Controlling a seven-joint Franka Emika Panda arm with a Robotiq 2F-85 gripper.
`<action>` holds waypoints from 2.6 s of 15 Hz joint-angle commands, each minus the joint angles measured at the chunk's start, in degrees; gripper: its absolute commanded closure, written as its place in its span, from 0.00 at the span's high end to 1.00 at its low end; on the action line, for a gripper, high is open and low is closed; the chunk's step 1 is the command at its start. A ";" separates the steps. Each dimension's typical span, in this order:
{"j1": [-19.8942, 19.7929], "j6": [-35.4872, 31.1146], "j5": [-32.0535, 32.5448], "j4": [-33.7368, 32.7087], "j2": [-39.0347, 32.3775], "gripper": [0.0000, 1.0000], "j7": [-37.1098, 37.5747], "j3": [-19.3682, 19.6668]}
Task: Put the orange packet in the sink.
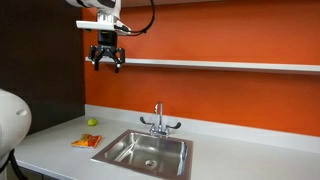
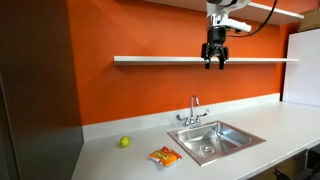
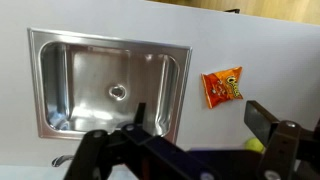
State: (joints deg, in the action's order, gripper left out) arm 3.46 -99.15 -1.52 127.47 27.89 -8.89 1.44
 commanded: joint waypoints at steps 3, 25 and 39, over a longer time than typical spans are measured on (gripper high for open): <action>-0.32 0.08 -0.12 -0.10 -0.05 1.00 -0.10 -0.26; 8.58 -8.19 -3.38 3.94 -5.33 1.00 -0.41 -8.64; 7.82 -27.30 -0.82 4.12 -23.85 1.00 0.37 -9.39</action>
State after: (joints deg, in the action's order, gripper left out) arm 12.17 -123.25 -3.74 132.91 8.35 -9.05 -7.03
